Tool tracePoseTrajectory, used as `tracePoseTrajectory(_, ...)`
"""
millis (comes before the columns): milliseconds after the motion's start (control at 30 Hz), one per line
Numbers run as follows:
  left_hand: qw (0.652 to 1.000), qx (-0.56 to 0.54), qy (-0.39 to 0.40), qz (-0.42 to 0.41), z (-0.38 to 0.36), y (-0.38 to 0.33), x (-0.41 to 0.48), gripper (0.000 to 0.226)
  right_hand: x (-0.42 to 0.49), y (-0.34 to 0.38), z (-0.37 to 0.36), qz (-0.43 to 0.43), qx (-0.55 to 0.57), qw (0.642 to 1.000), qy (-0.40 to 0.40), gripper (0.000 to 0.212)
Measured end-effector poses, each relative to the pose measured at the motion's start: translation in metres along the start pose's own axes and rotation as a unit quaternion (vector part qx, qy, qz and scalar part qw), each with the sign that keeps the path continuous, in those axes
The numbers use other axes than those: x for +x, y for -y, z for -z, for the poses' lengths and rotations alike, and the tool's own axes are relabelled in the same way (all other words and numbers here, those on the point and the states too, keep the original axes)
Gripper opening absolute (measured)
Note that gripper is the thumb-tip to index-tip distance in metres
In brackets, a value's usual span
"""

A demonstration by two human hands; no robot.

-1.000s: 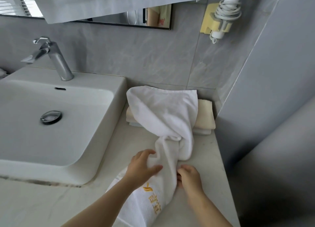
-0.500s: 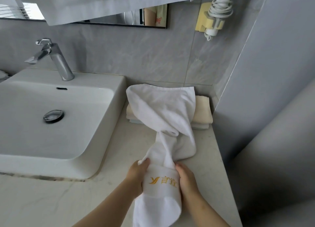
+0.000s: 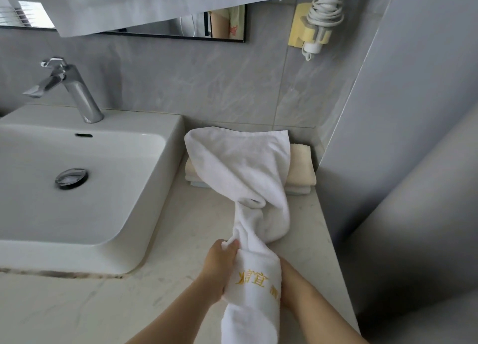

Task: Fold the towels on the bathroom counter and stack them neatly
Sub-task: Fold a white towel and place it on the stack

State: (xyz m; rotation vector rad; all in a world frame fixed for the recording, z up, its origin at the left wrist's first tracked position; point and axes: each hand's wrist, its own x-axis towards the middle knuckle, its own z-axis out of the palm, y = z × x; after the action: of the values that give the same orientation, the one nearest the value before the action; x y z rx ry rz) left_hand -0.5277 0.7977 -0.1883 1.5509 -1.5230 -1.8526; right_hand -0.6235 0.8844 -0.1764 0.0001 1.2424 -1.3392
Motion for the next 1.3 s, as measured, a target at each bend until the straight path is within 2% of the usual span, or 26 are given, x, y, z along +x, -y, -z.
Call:
tracePoseTrajectory(100, 0.985, 0.138, -0.045, -0.098, 0.010, -0.003, 0.004, 0.012, 0.008, -0.002, -0.002, 0.089, -0.075, 0.990, -0.084, 0.014)
tracePoseTrajectory(233, 0.966, 0.204, -0.091, -0.128, 0.029, -0.001, 0.008, 0.006, 0.012, -0.001, 0.000, 0.133, -0.047, 0.976, -0.164, 0.009)
tracePoseTrajectory(333, 0.950, 0.257, -0.122, -0.130, 0.048, 0.005, 0.013, 0.010, 0.013, 0.001, 0.015, 0.167, -0.091, 0.946, -0.262, 0.021)
tracePoseTrajectory(467, 0.903, 0.394, -0.128, -0.113, 0.066, 0.009, 0.010, 0.018, 0.010, 0.003, 0.026, 0.170, -0.214, 0.921, -0.276, 0.027)
tracePoseTrajectory(533, 0.884, 0.440, -0.118, -0.103, 0.064, 0.013, 0.005, 0.019, 0.010, 0.001, 0.029, 0.176, -0.220, 0.916, -0.285, 0.034)
tracePoseTrajectory(633, 0.848, 0.513, -0.090, -0.097, 0.063, 0.019, 0.000, 0.017, 0.005, 0.000, 0.029, 0.166, -0.198, 0.925, -0.279, 0.030)
tracePoseTrajectory(767, 0.829, 0.553, -0.058, -0.065, 0.082, 0.024, -0.005, 0.016, 0.005, -0.003, 0.040, 0.149, -0.226, 0.908, -0.319, 0.036)
tracePoseTrajectory(900, 0.813, 0.581, -0.026, -0.039, 0.101, 0.022, -0.010, 0.009, 0.002, -0.002, 0.049, 0.148, -0.299, 0.879, -0.340, 0.015)
tracePoseTrajectory(933, 0.810, 0.585, -0.029, -0.041, 0.101, 0.018, -0.010, 0.008, 0.002, -0.001, 0.048, 0.152, -0.305, 0.877, -0.337, 0.011)
tracePoseTrajectory(1000, 0.808, 0.583, -0.051, -0.060, 0.094, 0.010, -0.005, 0.020, 0.004, 0.000, 0.042, 0.165, -0.306, 0.878, -0.329, 0.008)
tracePoseTrajectory(1100, 0.832, 0.535, -0.107, -0.102, 0.075, -0.003, 0.009, 0.046, 0.008, 0.002, 0.035, 0.175, -0.298, 0.886, -0.308, 0.009)
tracePoseTrajectory(1167, 0.844, 0.512, -0.106, -0.118, 0.060, -0.009, 0.020, 0.055, 0.009, 0.001, 0.034, 0.171, -0.308, 0.887, -0.299, 0.009)
tracePoseTrajectory(1233, 0.864, 0.483, -0.085, -0.110, 0.050, -0.011, 0.032, 0.056, 0.010, 0.001, 0.037, 0.165, -0.313, 0.887, -0.298, 0.008)
tracePoseTrajectory(1300, 0.885, 0.452, -0.063, -0.095, 0.047, -0.009, 0.042, 0.045, 0.009, 0.001, 0.040, 0.157, -0.302, 0.889, -0.307, 0.007)
